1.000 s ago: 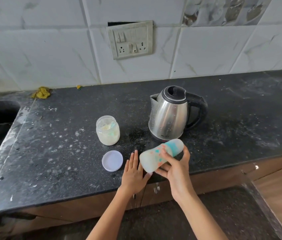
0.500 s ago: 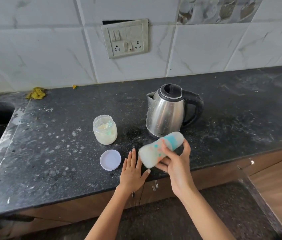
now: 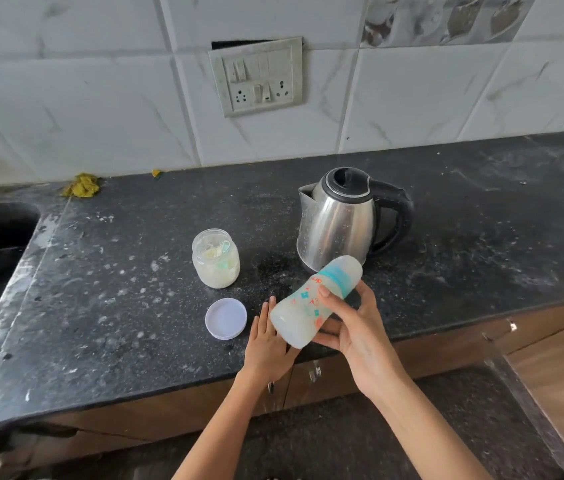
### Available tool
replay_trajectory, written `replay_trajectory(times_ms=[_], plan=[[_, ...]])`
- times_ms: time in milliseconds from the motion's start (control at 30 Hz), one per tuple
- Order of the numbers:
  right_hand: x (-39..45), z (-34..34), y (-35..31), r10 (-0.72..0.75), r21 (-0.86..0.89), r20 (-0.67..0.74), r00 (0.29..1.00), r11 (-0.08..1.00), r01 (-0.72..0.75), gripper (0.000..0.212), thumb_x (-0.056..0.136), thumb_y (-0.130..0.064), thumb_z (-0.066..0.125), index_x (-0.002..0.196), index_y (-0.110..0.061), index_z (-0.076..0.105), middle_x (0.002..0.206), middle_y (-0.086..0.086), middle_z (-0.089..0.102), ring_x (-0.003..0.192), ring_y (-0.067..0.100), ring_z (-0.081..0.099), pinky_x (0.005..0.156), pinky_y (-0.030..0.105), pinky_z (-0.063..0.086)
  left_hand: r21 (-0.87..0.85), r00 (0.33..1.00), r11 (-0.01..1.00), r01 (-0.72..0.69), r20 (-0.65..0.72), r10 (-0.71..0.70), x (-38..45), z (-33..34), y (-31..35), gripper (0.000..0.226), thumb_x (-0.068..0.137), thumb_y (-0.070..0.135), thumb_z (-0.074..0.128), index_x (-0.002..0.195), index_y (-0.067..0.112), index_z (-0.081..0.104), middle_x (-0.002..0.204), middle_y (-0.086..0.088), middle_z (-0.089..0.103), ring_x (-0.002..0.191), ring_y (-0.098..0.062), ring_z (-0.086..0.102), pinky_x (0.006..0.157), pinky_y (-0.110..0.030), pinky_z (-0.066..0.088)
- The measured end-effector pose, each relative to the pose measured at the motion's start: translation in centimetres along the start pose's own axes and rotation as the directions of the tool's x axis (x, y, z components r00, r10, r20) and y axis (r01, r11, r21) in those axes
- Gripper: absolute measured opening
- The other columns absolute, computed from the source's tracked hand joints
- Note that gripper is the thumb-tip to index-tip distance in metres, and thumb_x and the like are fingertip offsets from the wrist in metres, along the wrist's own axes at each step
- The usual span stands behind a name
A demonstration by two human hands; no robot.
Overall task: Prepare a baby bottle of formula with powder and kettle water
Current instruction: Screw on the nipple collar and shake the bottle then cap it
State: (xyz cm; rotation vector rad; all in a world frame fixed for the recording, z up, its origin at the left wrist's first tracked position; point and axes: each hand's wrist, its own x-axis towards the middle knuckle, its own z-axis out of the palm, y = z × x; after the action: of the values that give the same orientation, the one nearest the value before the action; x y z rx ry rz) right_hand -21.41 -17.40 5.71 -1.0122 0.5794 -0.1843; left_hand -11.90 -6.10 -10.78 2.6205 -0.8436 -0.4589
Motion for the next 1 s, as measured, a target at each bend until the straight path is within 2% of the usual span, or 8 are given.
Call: replay_trajectory(times_ms=[100, 267, 433, 600, 667, 767, 900, 1000], plan=[[0.5, -0.2, -0.3, 0.027, -0.044, -0.062, 0.998, 0.999, -0.029, 0.061, 0.059, -0.034, 0.076, 0.115, -0.016, 0.061, 0.090, 0.001, 0.075, 0.087, 0.014, 0.072, 0.073, 0.033, 0.058, 0.110, 1.000, 0.994, -0.004, 0.016, 0.002, 0.1, -0.1, 0.2, 0.073, 0.098, 0.055, 0.027, 0.153, 0.019, -0.006, 0.161, -0.008, -0.010, 0.148, -0.026, -0.012, 0.118, -0.037, -0.009], [0.8, -0.1, 0.0, 0.109, 0.053, -0.062, 0.992, 0.993, -0.106, 0.012, 0.084, -0.020, 0.067, 0.095, -0.021, 0.061, 0.098, 0.008, 0.069, 0.098, 0.019, 0.065, 0.087, 0.043, 0.052, 0.184, 0.998, 0.983, -0.017, 0.062, 0.005, 0.0, -0.5, 0.4, 0.074, 0.098, 0.053, 0.025, 0.152, 0.017, -0.012, 0.158, -0.011, -0.022, 0.146, -0.026, -0.019, 0.119, -0.040, -0.005], [1.1, -0.9, 0.7, 0.150, -0.040, -0.030, 0.988, 0.988, -0.152, 0.041, 0.089, -0.014, 0.062, 0.127, -0.018, 0.047, 0.120, 0.014, 0.063, 0.111, 0.024, 0.062, 0.087, 0.043, 0.054, 0.212, 0.997, 0.977, -0.017, 0.080, 0.000, -0.2, -0.9, 0.9, 0.095, 0.070, 0.063, -0.010, 0.151, 0.014, -0.014, 0.154, -0.010, -0.029, 0.146, -0.028, -0.018, 0.118, -0.039, -0.006], [1.4, -1.7, -0.4, 0.155, -0.259, 0.119, 0.981, 0.958, -0.120, 0.067, 0.087, -0.002, 0.064, 0.137, -0.030, 0.029, 0.119, 0.009, 0.060, 0.111, 0.024, 0.062, 0.086, 0.044, 0.055, 0.257, 0.999, 0.966, -0.043, 0.042, 0.034, 0.0, -0.7, 0.6, 0.075, 0.098, 0.050, 0.025, 0.151, 0.009, -0.008, 0.144, -0.010, -0.029, 0.140, -0.027, -0.023, 0.119, -0.044, 0.000], [1.6, -1.8, -1.1, 0.077, -0.252, 0.122, 0.989, 0.967, -0.044, 0.087, 0.082, -0.010, 0.071, 0.143, -0.043, 0.018, 0.119, 0.005, 0.062, 0.110, 0.024, 0.064, 0.086, 0.049, 0.056, 0.245, 0.998, 0.969, -0.019, -0.051, 0.032, 0.2, -0.9, 0.9, 0.082, 0.092, 0.063, 0.006, 0.151, 0.007, 0.002, 0.148, -0.012, -0.019, 0.145, -0.028, -0.007, 0.120, -0.047, 0.011], [2.0, -1.7, -1.3, -0.122, -0.103, 0.003, 0.993, 0.987, 0.122, 0.078, 0.082, -0.017, 0.070, 0.142, -0.042, 0.026, 0.121, 0.006, 0.061, 0.107, 0.024, 0.067, 0.075, 0.047, 0.059, 0.187, 0.995, 0.982, -0.021, 0.101, 0.002, -0.1, -0.6, 0.8, 0.106, 0.060, 0.078, -0.030, 0.143, 0.012, -0.022, 0.147, -0.006, -0.032, 0.138, -0.020, -0.026, 0.116, -0.037, -0.010], [0.7, -0.7, -0.7, -0.043, -0.207, 0.161, 0.986, 0.975, 0.076, 0.074, 0.076, -0.015, 0.074, 0.134, -0.042, 0.039, 0.112, 0.004, 0.069, 0.101, 0.021, 0.070, 0.069, 0.041, 0.060, 0.144, 0.999, 0.989, 0.032, 0.035, -0.037, 0.0, -0.8, 0.9, 0.073, 0.087, 0.050, 0.027, 0.144, 0.006, 0.038, 0.156, -0.015, 0.014, 0.142, -0.030, 0.023, 0.105, -0.047, 0.043], [1.3, -0.9, -0.2, -0.139, -0.035, -0.036, 0.990, 0.990, 0.138, 0.067, 0.082, -0.014, 0.071, 0.136, -0.035, 0.036, 0.116, 0.006, 0.065, 0.102, 0.026, 0.069, 0.066, 0.040, 0.060, 0.154, 0.998, 0.988, -0.016, 0.060, 0.007, 0.2, -0.6, 0.6, 0.073, 0.098, 0.054, 0.024, 0.151, 0.014, -0.006, 0.151, -0.003, -0.026, 0.142, -0.019, -0.021, 0.120, -0.042, 0.002]])
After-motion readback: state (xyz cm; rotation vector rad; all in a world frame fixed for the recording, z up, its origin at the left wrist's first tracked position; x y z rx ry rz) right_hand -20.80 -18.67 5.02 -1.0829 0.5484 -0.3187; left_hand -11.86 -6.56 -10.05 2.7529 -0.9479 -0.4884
